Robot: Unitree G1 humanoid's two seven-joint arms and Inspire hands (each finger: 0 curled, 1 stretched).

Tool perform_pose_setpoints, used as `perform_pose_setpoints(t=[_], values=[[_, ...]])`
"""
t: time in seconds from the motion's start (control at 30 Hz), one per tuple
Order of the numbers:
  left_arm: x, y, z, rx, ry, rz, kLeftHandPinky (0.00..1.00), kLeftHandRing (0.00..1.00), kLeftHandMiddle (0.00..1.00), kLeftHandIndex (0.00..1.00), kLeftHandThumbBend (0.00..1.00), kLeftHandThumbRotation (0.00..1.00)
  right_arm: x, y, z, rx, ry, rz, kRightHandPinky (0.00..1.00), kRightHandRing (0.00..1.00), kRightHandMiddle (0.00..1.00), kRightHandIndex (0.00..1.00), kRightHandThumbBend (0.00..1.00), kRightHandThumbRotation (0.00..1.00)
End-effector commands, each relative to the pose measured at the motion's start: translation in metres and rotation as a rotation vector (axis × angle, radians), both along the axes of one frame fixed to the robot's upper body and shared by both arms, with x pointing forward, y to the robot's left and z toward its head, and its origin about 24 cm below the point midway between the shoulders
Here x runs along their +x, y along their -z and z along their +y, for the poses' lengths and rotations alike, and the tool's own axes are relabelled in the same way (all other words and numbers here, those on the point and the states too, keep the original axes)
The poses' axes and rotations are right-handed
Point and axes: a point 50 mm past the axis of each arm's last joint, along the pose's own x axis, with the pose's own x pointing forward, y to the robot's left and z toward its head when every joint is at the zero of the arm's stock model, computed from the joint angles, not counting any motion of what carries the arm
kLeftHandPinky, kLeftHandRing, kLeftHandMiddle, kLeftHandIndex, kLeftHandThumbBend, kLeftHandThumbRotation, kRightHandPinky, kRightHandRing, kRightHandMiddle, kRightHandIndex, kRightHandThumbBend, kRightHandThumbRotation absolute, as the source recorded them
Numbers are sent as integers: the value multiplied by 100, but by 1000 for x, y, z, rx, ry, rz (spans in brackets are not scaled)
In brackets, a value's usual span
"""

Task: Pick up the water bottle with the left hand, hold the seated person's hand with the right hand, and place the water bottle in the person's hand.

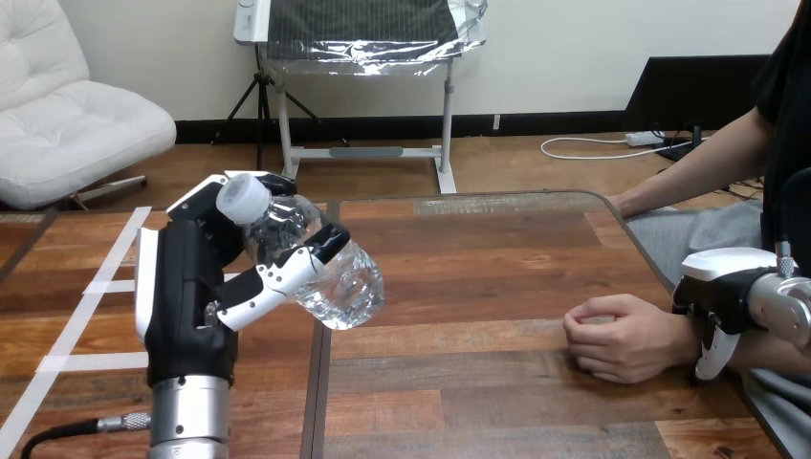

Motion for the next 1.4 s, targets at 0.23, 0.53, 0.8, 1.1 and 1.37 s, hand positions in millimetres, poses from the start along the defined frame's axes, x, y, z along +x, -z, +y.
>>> perform_pose_setpoints(t=[0.23, 0.53, 0.8, 1.1, 1.37], values=[[4, -22, -1, 17, -1, -105, 43, 44, 47, 49, 65, 0, -3, 14, 6, 7, -20, 54, 44, 57, 67, 66, 62, 0], [4, -22, -1, 14, 0, -100, 43, 44, 47, 49, 65, 0, -3, 14, 6, -10, -22, 72, 42, 55, 65, 68, 62, 0], [4, -22, -1, 14, 0, -97, 43, 44, 47, 49, 65, 0, -5, 15, 6, -3, -18, 76, 40, 53, 64, 71, 62, 0], [5, -22, -1, 17, -2, -97, 42, 44, 47, 49, 65, 0, -5, 15, 4, -18, -18, 90, 41, 54, 66, 73, 63, 0], [5, -22, 0, 13, 5, -96, 42, 44, 47, 49, 64, 0, -6, 15, 4, 0, -20, 78, 46, 59, 70, 74, 64, 0]])
